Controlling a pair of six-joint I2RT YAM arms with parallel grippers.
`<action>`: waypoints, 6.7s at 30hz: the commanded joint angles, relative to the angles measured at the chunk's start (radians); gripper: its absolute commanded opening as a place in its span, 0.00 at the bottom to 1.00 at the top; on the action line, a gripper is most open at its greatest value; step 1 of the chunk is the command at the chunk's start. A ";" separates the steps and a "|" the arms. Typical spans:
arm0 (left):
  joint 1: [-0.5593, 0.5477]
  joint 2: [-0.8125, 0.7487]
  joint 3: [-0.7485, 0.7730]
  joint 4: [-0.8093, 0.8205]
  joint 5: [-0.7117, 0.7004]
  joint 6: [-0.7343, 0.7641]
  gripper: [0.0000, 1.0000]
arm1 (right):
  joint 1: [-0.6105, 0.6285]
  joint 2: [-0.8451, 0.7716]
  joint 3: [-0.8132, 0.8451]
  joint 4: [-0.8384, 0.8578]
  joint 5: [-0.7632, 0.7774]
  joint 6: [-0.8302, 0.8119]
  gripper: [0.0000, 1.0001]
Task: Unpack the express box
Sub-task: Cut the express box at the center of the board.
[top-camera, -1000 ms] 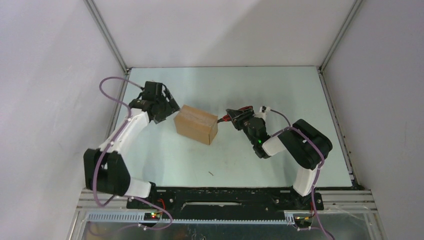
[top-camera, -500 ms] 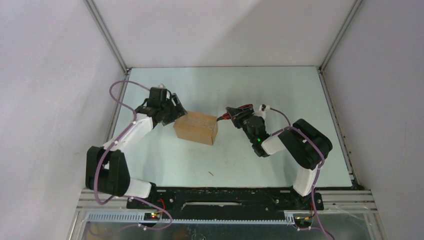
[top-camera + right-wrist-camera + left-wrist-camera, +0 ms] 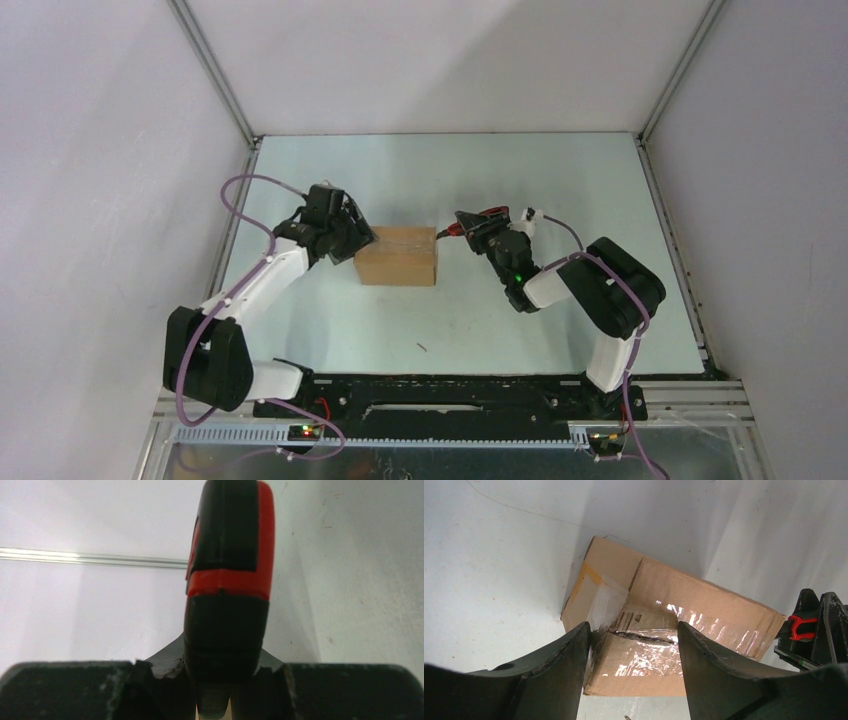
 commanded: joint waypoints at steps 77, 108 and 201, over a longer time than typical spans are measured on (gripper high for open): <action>-0.024 0.035 0.059 -0.093 0.030 -0.061 0.67 | -0.023 0.043 0.003 0.171 0.028 0.064 0.00; -0.048 0.057 0.091 -0.063 0.068 -0.085 0.67 | 0.019 0.035 -0.006 0.168 -0.056 0.014 0.00; -0.507 -0.024 -0.113 0.357 -0.350 1.059 1.00 | 0.032 -0.087 0.049 -0.135 -0.333 -0.127 0.00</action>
